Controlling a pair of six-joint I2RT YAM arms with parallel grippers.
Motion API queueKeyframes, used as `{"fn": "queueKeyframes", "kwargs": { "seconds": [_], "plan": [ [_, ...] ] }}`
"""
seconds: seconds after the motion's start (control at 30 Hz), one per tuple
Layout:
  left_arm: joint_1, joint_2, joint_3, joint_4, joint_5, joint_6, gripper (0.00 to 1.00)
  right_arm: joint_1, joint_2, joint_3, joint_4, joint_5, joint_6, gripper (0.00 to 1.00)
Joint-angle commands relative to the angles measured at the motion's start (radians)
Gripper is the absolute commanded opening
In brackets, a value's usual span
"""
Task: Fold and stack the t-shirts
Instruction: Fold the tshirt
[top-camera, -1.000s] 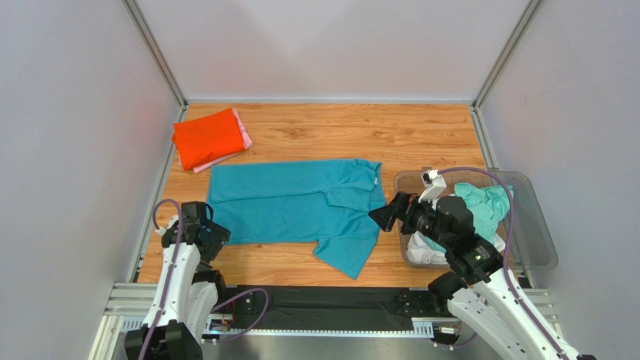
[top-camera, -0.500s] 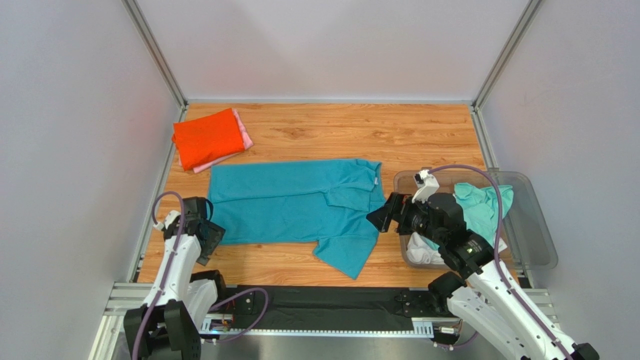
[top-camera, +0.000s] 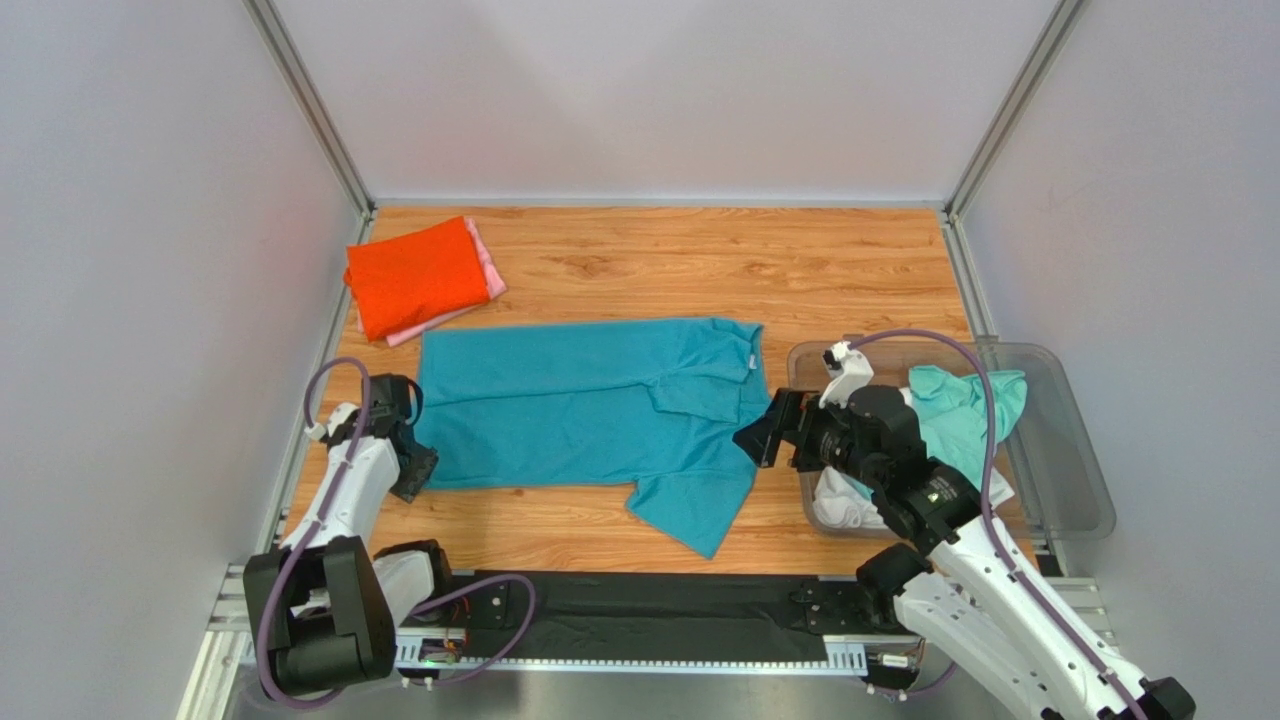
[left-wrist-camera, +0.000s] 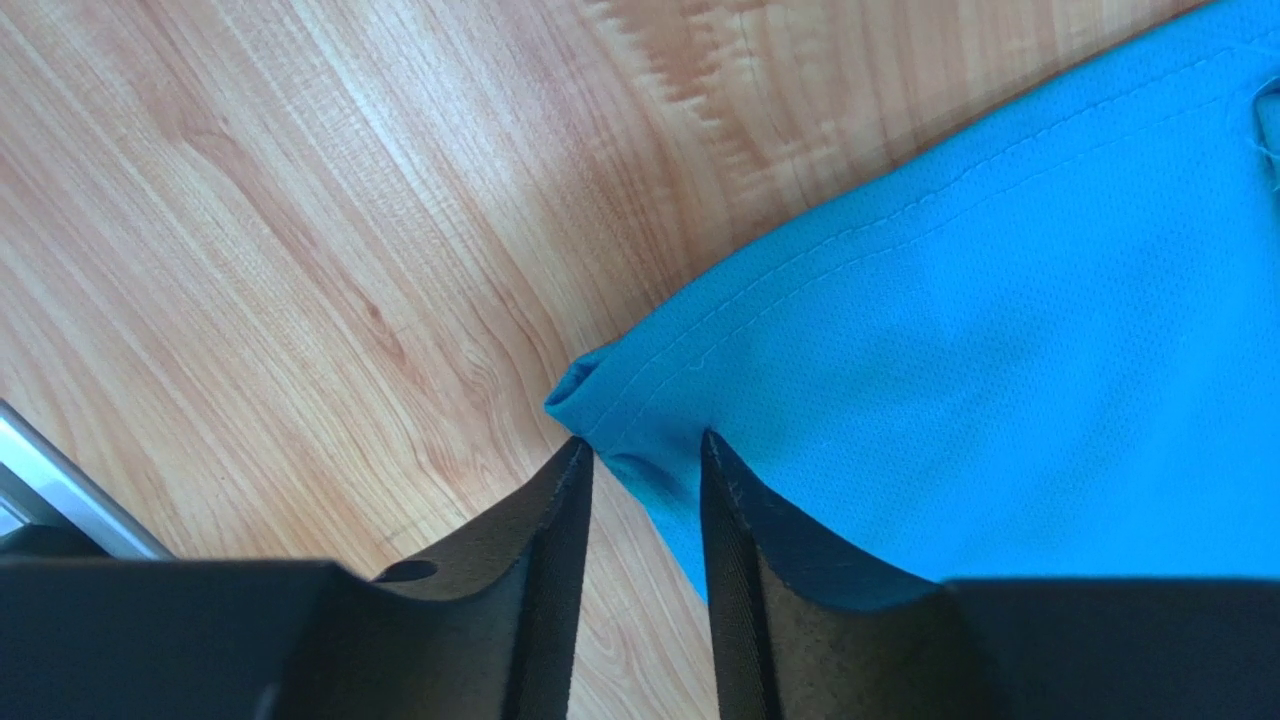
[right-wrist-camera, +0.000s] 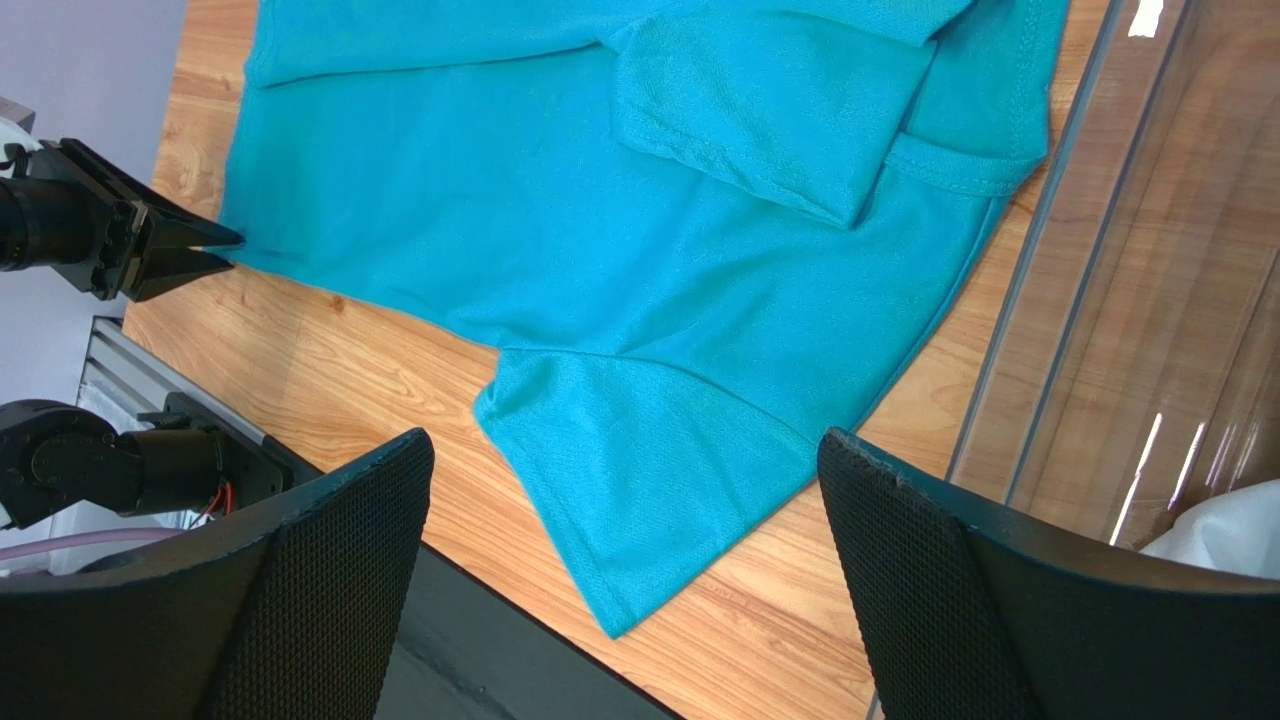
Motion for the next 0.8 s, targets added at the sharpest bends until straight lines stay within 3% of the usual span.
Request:
{"fn": "queueKeyframes", "kwargs": {
  "seconds": [0.0,0.07,0.17,0.3,0.5,0.63,0.77],
  "plan": [
    [0.012,0.028,-0.009,0.049,0.005,0.017,0.35,0.001,-0.001,-0.003,0.019,0.020,-0.023,1.00],
    [0.013,0.027,-0.017,0.056,0.005,0.024,0.34,0.001,0.003,-0.007,0.019,0.021,-0.023,1.00],
    [0.015,0.027,-0.020,0.063,-0.004,0.034,0.24,0.001,0.007,-0.009,0.013,0.020,-0.026,1.00],
    [0.018,0.030,-0.017,0.084,0.014,0.056,0.00,0.002,0.023,-0.007,0.007,-0.022,-0.040,1.00],
    [0.016,0.024,-0.027,0.105,0.028,0.080,0.00,0.091,0.069,0.022,-0.039,0.010,-0.054,0.99],
    [0.019,-0.027,-0.054,0.127,0.048,0.094,0.00,0.343,0.129,0.059,-0.073,0.150,-0.043,0.99],
    [0.019,-0.067,-0.077,0.153,0.068,0.103,0.00,0.517,0.278,0.101,-0.104,0.306,0.027,1.00]
  ]
}}
